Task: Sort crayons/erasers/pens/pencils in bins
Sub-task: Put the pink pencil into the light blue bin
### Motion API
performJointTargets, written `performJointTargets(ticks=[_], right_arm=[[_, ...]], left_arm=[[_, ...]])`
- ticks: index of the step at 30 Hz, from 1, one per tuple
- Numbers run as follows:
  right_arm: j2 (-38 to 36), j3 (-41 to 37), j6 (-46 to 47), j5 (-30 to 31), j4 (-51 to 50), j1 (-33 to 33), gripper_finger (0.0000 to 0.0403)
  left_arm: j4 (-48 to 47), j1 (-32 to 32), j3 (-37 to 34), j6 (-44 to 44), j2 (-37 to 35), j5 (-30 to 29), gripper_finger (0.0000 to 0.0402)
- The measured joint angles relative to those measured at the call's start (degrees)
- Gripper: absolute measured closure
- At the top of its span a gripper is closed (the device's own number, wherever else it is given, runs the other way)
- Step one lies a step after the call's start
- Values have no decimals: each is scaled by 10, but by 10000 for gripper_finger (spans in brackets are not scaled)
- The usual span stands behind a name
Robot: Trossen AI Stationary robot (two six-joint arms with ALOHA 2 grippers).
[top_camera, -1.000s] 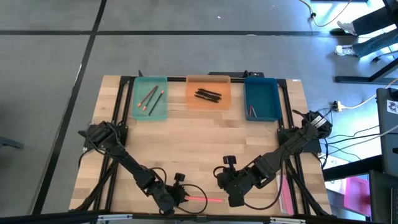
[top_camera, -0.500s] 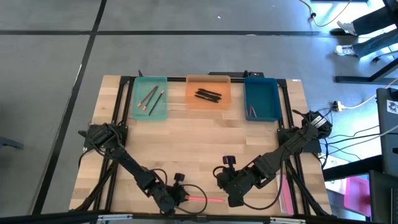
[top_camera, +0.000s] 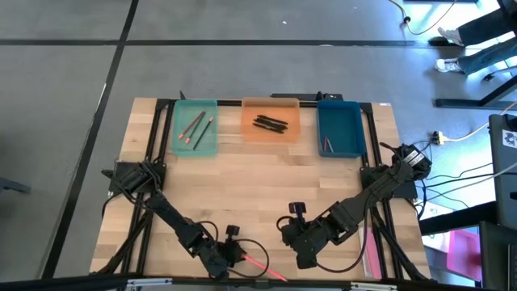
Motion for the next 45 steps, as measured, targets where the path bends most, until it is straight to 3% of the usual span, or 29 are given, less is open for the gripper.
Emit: performJointTargets(ticks=[6, 16, 33, 45], right_arm=[[0, 0, 0, 0, 0, 0, 290], [0, 0, 0, 0, 0, 0, 290], [0, 0, 0, 0, -1, 0, 290], [0, 0, 1, 1, -16, 17, 290]], left_arm=[[-5, 0, 0, 2, 1, -4, 324], [-9, 1, 0, 1, 1, -3, 394], [-17, 2, -2, 0, -9, -6, 400], [-136, 2, -4, -18, -104, -59, 401]])
